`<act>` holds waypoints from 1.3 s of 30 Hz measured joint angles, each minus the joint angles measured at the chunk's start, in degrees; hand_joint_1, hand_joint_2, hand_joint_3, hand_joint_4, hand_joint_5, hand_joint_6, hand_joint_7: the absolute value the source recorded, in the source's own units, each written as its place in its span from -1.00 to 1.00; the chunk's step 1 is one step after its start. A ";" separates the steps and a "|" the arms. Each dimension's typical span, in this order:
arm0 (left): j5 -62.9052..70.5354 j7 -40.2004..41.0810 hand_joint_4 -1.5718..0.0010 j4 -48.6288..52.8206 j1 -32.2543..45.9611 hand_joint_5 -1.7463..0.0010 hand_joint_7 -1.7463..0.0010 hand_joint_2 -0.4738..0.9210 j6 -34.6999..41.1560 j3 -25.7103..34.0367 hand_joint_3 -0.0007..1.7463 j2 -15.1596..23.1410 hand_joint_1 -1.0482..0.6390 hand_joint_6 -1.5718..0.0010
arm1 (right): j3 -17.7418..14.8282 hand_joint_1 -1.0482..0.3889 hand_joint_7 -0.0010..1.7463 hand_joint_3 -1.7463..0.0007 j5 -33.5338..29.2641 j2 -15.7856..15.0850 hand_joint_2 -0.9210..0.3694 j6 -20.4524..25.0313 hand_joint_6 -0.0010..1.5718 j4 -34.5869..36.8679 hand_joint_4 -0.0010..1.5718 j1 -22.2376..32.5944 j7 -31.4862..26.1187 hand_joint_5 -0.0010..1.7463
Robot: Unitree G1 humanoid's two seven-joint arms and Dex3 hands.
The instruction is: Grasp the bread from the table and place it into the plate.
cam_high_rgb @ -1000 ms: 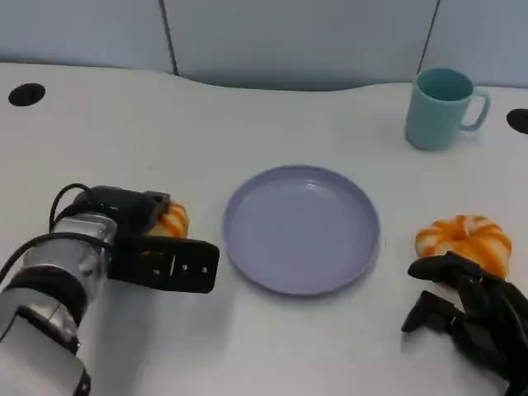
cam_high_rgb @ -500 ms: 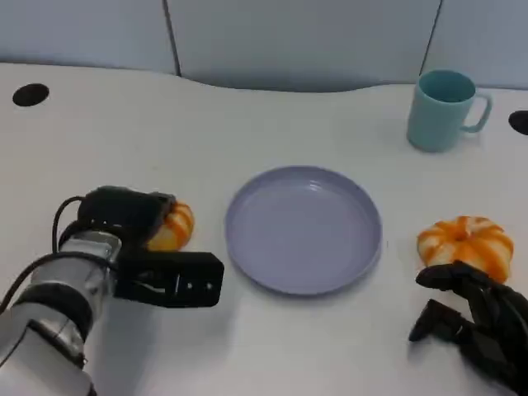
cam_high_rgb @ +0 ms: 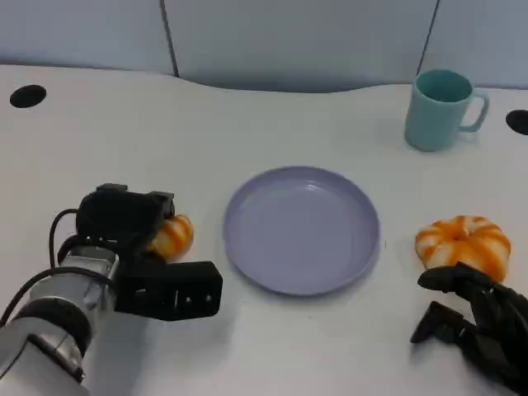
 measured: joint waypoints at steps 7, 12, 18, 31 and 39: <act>-4.56 5.97 0.10 -0.14 2.35 -1.00 -1.00 1.00 -7.02 4.74 -0.56 0.44 0.04 0.36 | 0.09 -0.19 0.14 0.83 -0.01 -0.03 -1.00 0.01 -0.17 0.40 -0.20 -0.64 -0.80 0.66; -6.42 6.33 -0.02 -0.23 2.22 -1.00 -0.98 0.92 -9.87 7.42 -0.48 0.85 0.07 0.27 | 0.50 -0.18 0.14 0.81 -0.25 -0.02 -1.00 0.02 -0.18 0.42 -0.22 -0.94 -1.37 0.66; -6.91 6.41 -0.05 -0.56 0.60 -1.00 -0.94 0.66 -10.84 7.87 -0.20 1.10 0.10 0.16 | 0.80 -0.18 0.14 0.82 -0.52 -0.02 -1.00 0.11 -0.19 0.30 -0.21 -1.08 -1.96 0.66; -4.92 10.13 -0.11 -3.31 -5.81 -1.00 -1.00 0.39 -15.71 6.99 -0.05 1.47 0.12 0.16 | 0.65 -0.18 0.16 0.78 -0.38 0.25 -1.00 -0.94 -0.16 2.42 -0.18 -2.62 -1.31 0.68; -2.48 9.98 -0.18 -4.54 -8.98 -1.00 -1.00 0.35 -26.46 3.68 0.24 -1.50 0.13 0.08 | 1.34 -0.17 0.18 0.78 -1.11 0.70 -1.00 -2.27 -0.17 3.33 -0.18 -3.12 -0.83 0.68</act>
